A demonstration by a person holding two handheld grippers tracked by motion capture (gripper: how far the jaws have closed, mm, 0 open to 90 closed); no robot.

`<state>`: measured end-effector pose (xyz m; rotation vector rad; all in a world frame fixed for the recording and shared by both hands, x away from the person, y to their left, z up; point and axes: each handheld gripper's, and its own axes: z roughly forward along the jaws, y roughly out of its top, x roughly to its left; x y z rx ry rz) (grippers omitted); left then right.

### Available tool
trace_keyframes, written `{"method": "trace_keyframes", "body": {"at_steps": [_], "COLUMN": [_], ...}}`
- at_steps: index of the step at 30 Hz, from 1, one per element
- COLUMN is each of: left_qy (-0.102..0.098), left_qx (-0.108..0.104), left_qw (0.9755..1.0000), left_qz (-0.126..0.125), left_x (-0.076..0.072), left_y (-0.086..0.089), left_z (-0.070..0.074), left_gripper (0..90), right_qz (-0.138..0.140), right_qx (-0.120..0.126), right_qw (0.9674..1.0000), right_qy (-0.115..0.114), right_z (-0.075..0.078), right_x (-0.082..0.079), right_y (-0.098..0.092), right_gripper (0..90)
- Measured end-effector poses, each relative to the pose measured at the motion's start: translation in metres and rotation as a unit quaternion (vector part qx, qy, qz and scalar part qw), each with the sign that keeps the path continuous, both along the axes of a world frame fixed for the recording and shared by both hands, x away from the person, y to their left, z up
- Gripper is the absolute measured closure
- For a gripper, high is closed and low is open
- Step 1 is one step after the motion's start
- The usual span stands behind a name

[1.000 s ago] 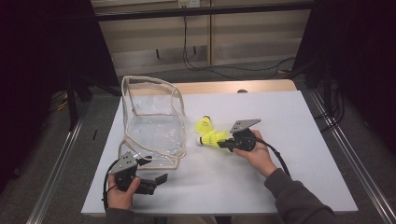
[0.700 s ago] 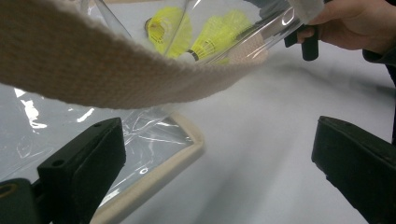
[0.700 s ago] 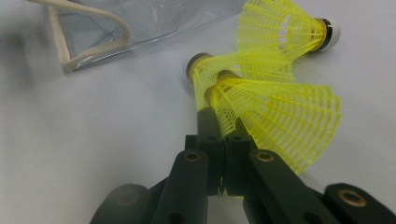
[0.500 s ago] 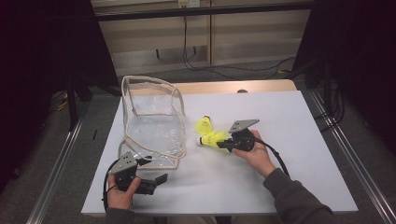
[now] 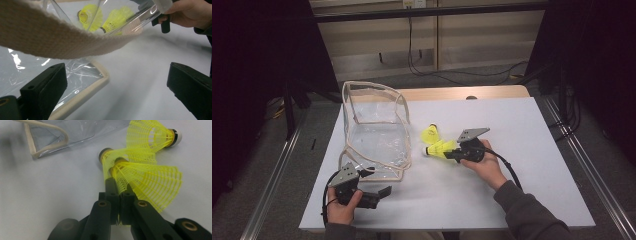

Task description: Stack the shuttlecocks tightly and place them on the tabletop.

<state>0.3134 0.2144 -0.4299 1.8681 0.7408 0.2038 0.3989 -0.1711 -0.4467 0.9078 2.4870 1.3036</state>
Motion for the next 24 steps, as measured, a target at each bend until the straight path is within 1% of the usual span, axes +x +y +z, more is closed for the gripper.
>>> {"method": "trace_keyframes", "body": {"at_steps": [15, 24], "left_qy": [0.001, 0.0], "left_qx": [0.001, -0.003], "left_qw": [1.0, 1.0], "left_qz": [0.0, 0.0], "left_x": [0.0, -0.0003], "left_y": [-0.0003, -0.0006], "left_z": [-0.0002, -0.0001], "left_gripper": [2.9, 2.9], "right_qz": [-0.004, -0.008], "right_qx": [0.001, 0.005], "right_qw": [1.0, 1.0], "right_qy": [0.0, 0.0], "right_z": [0.0001, -0.001], "right_x": [0.001, 0.0014], "right_y": [-0.0012, -0.0007], "right_gripper": [88.1, 88.0]}}
